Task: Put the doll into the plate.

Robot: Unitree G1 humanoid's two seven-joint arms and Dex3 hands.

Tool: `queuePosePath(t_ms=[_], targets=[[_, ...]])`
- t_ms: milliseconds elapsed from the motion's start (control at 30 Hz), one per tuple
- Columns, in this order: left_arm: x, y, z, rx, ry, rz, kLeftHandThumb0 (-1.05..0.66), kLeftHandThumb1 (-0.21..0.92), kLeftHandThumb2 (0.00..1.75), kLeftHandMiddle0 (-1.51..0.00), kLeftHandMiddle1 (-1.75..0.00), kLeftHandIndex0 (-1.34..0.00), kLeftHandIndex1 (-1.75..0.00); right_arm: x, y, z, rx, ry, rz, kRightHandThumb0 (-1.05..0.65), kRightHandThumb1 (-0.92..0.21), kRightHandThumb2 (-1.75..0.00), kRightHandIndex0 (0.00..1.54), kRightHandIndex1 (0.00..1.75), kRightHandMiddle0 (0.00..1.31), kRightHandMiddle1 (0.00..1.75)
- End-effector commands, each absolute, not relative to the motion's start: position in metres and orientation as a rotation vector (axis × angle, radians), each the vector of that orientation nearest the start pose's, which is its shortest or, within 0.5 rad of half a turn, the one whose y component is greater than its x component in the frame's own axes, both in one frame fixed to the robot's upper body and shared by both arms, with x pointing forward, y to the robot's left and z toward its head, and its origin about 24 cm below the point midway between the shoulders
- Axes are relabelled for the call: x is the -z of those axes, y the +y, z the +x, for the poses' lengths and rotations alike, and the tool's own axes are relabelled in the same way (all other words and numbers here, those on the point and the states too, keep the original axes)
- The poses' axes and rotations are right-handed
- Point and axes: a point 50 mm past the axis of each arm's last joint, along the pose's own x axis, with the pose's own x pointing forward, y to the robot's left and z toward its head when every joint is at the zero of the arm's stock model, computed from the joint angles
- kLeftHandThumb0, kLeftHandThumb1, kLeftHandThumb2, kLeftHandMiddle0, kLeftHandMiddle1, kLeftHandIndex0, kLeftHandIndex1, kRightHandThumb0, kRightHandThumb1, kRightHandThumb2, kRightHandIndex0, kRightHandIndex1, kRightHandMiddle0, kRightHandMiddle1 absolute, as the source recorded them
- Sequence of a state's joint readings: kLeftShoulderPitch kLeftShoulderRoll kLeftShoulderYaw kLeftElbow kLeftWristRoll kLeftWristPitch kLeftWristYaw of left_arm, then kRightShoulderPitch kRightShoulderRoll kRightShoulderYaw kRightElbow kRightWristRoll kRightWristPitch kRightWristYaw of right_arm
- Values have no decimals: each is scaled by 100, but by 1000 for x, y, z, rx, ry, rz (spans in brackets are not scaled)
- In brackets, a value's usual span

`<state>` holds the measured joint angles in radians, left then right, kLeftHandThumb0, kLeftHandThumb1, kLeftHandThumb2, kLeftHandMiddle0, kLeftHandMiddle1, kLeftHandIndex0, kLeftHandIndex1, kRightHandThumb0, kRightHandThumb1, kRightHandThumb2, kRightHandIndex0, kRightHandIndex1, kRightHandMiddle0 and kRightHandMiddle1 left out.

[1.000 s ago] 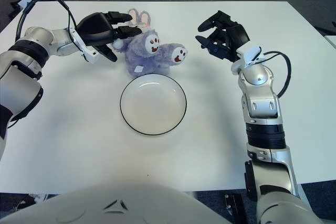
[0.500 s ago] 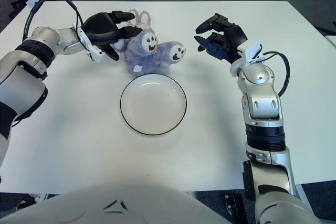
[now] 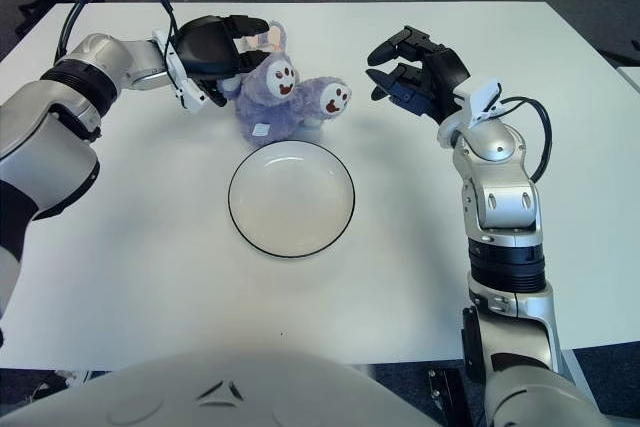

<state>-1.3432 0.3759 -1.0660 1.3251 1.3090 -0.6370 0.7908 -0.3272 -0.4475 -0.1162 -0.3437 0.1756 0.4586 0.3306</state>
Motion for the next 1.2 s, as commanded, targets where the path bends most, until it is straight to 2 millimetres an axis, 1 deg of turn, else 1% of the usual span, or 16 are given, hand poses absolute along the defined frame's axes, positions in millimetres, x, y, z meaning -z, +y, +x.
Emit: queuePosePath(t_ms=[0,133,267,633,667,767,933,1100,1133,1167], targets=[[-162,91,392,660,-1166,2062,-68,92,3,-29,0,-39,0,-187,-193,282,-330,-186,-296,0,-92,-24,58,135,36,137],[-162,91,392,658,-1170,2064,-68,92,3,-29,0,-39,0,-187,-193,281,-331,-183,-295,0,-92,-24,58,135,35,137],[-157,82,392,631,-1190,2067,-71,92,4,-30,0,-38,0,-186,-188,276,-358,-180,-293,0,-92,-24,58,136,35,137],[-157,81,392,625,-1194,2063,-71,92,4,-32,-1,-40,-1,-186,-187,274,-366,-178,-293,-1,-92,-25,58,136,35,137],[-158,77,391,621,-1198,2040,-71,92,4,-32,-1,-40,-1,-188,-185,273,-368,-201,-374,-1,-92,-25,58,136,35,137],[-158,70,390,619,-1201,1999,-60,89,2,-45,-7,-50,-6,-190,-182,270,-378,-239,-527,0,-92,-29,47,139,35,145],[-158,67,389,629,-1186,1978,-53,87,1,-53,-10,-56,-8,-190,-179,269,-380,-254,-603,0,-92,-30,44,142,34,147],[-158,66,389,630,-1183,1976,-51,86,0,-55,-11,-57,-8,-190,-179,269,-380,-258,-613,0,-92,-31,43,142,33,147],[-159,65,389,636,-1167,1957,-51,86,0,-55,-11,-58,-8,-189,-177,268,-377,-293,-693,0,-92,-31,43,143,33,147],[-159,64,389,640,-1155,1942,-50,86,0,-55,-14,-59,-9,-189,-175,267,-378,-319,-753,-11,-92,-27,39,130,30,136]])
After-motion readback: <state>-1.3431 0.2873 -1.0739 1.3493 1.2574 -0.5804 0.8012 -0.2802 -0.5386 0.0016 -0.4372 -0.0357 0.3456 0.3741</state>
